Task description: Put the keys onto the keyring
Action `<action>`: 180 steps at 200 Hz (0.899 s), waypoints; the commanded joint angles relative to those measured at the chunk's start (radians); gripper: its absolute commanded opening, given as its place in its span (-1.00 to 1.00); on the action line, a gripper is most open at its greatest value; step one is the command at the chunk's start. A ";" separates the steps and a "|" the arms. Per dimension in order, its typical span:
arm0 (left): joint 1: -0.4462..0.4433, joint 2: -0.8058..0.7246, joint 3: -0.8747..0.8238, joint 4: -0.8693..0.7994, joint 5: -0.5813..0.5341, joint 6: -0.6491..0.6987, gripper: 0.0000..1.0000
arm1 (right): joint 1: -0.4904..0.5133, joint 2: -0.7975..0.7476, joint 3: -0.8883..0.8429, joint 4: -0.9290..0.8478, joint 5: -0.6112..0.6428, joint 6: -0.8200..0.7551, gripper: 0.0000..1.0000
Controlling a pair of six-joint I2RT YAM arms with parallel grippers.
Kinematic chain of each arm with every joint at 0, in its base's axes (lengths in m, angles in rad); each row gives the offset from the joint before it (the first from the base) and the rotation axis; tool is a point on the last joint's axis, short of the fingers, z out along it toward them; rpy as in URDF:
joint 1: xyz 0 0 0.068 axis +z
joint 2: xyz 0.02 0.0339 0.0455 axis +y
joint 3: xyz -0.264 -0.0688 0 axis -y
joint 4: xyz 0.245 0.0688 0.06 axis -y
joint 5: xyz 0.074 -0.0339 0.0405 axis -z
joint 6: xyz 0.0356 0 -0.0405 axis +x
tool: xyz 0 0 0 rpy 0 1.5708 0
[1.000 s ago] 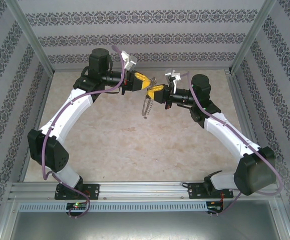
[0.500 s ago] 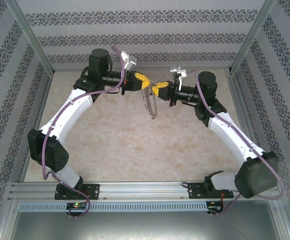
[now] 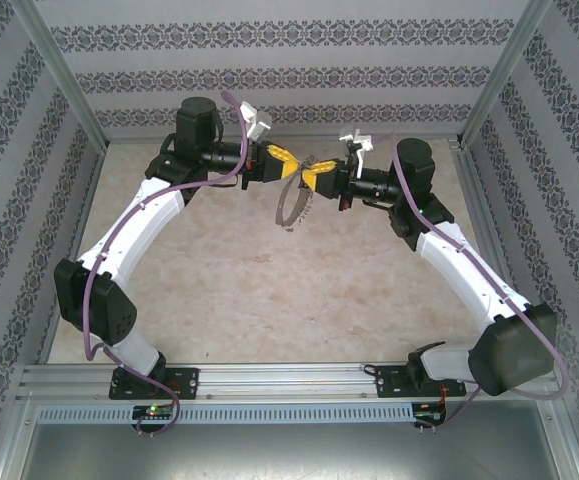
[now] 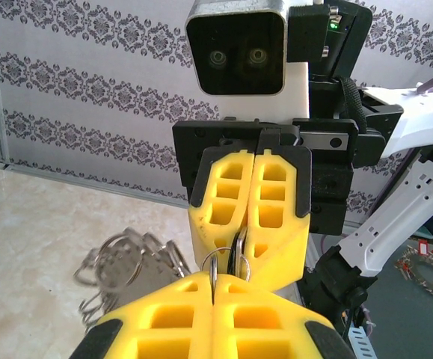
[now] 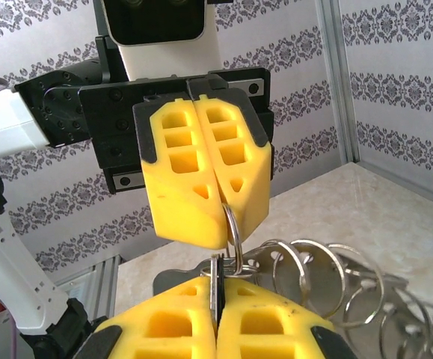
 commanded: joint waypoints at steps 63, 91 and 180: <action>0.004 -0.034 -0.010 -0.003 0.022 0.029 -1.00 | -0.038 0.013 0.085 -0.026 -0.024 -0.037 -1.00; 0.003 -0.032 -0.008 -0.003 0.024 0.029 -1.00 | -0.036 0.030 0.112 -0.028 -0.043 -0.031 -1.00; -0.003 -0.029 -0.010 -0.004 0.011 0.023 -1.00 | -0.016 0.055 0.175 -0.067 -0.057 -0.045 -1.00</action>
